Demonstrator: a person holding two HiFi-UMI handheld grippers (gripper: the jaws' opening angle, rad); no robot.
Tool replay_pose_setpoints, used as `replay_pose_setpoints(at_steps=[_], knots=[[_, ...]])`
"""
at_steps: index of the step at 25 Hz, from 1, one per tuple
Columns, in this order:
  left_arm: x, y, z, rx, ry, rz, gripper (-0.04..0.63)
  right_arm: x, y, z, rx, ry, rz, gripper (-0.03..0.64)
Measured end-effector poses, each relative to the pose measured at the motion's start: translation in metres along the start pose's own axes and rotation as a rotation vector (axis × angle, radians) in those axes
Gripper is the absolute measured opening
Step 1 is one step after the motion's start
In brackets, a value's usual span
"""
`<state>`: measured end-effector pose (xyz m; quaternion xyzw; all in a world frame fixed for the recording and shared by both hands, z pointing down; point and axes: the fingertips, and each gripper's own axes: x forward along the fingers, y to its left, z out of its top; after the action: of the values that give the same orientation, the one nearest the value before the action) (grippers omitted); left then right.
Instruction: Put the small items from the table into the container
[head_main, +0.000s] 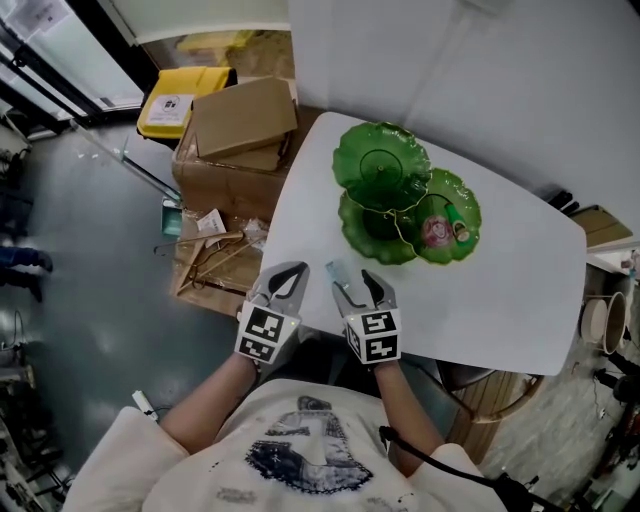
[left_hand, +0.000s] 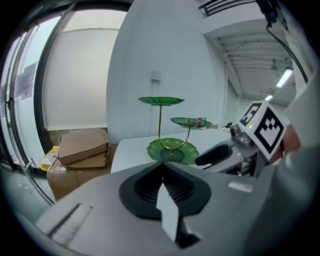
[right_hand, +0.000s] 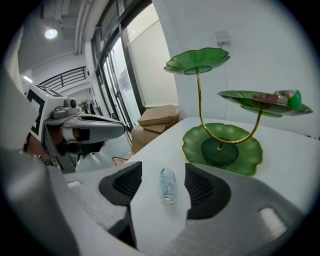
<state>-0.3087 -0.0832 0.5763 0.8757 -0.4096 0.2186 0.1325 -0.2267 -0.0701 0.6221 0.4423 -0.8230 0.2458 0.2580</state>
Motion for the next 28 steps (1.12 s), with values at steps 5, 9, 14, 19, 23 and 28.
replay_pose_setpoints(at_steps=[5,9,14,19,23,28], knots=[[0.006,0.005,-0.01,0.0,0.022,-0.012,-0.011,0.015,-0.002,-0.007,0.001,0.02,-0.007,0.265],[0.012,0.007,-0.02,-0.004,0.038,-0.023,-0.011,0.027,-0.003,-0.021,-0.001,0.058,-0.002,0.265],[0.02,0.011,-0.03,-0.01,0.055,-0.03,-0.011,0.043,-0.003,-0.033,0.003,0.087,0.006,0.264],[0.025,0.016,-0.041,-0.021,0.073,-0.032,-0.011,0.058,-0.003,-0.045,-0.001,0.124,0.01,0.262],[0.025,0.022,-0.045,-0.032,0.074,-0.025,-0.011,0.067,-0.004,-0.053,-0.028,0.158,0.005,0.261],[0.023,0.023,-0.048,-0.05,0.072,-0.021,-0.011,0.073,0.001,-0.062,-0.041,0.203,0.017,0.259]])
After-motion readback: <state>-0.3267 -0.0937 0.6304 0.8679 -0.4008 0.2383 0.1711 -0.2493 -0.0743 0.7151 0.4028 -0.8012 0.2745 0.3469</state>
